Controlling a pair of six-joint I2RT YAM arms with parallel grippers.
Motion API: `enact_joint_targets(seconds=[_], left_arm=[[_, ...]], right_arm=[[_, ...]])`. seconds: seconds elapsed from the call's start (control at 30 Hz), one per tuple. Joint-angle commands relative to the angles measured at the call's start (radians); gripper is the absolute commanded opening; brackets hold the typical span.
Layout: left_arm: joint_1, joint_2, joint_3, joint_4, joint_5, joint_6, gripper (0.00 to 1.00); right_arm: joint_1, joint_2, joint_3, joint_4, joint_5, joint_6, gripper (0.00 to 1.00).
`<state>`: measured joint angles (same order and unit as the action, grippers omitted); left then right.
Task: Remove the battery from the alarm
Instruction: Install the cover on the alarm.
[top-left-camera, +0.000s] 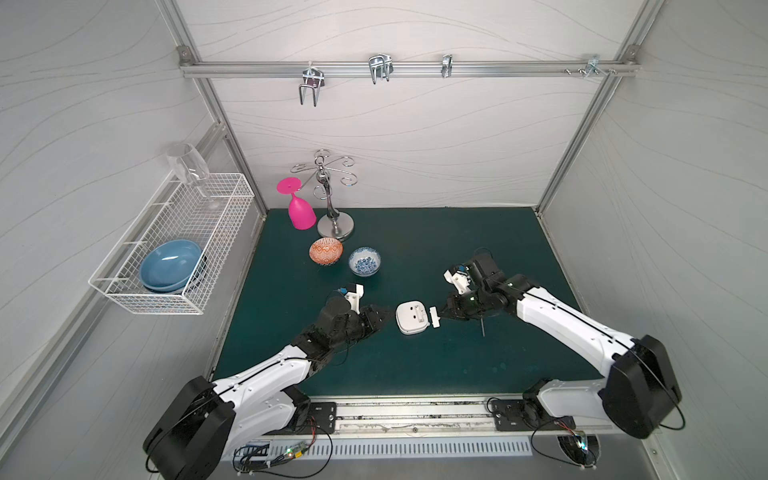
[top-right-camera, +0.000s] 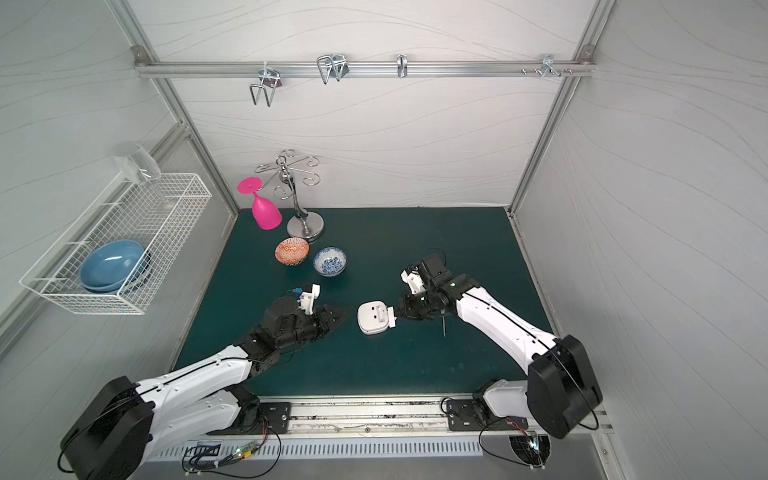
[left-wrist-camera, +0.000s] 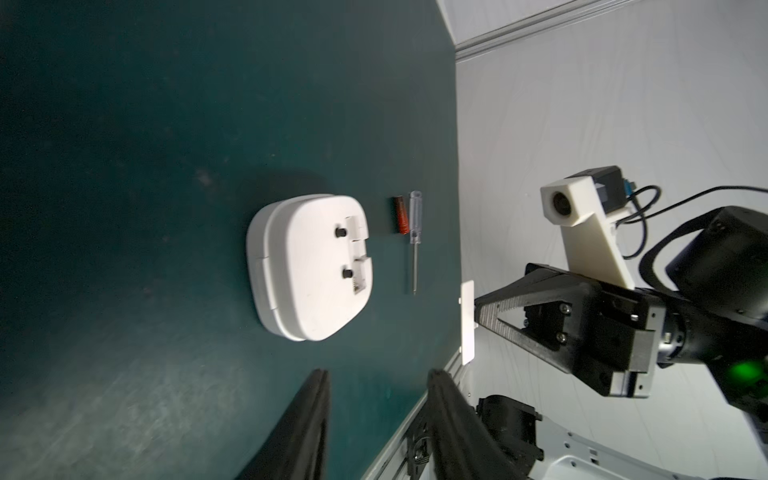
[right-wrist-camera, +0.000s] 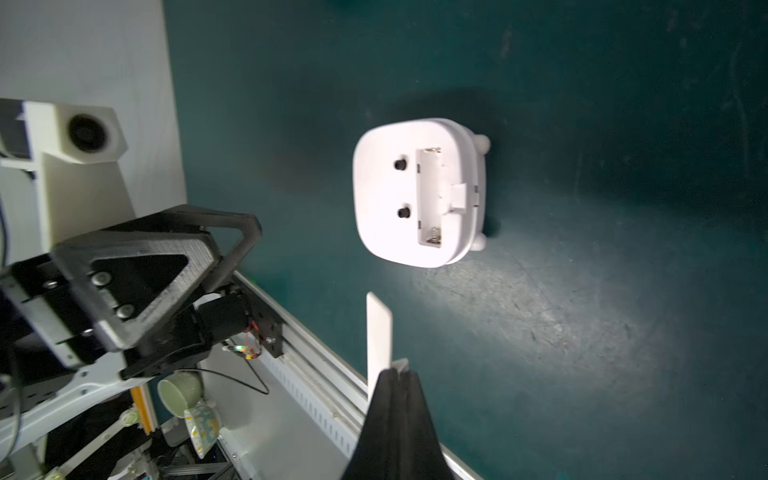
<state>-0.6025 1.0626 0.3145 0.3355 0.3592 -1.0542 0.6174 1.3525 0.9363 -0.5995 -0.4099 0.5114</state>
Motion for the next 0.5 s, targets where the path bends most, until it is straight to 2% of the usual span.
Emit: enact_joint_targets(seconds=[0.0, 0.3, 0.47], left_arm=[[0.008, 0.068, 0.01, 0.024, 0.028, 0.047, 0.42], [0.015, 0.315, 0.073, 0.196, 0.099, 0.043, 0.39], [0.022, 0.407, 0.114, 0.242, 0.131, 0.046, 0.38]], right_arm=[[0.013, 0.052, 0.041, -0.035, 0.043, -0.052, 0.01], [0.023, 0.238, 0.131, 0.021, 0.037, -0.058, 0.01], [0.029, 0.311, 0.169, 0.041, 0.03, -0.06, 0.01]])
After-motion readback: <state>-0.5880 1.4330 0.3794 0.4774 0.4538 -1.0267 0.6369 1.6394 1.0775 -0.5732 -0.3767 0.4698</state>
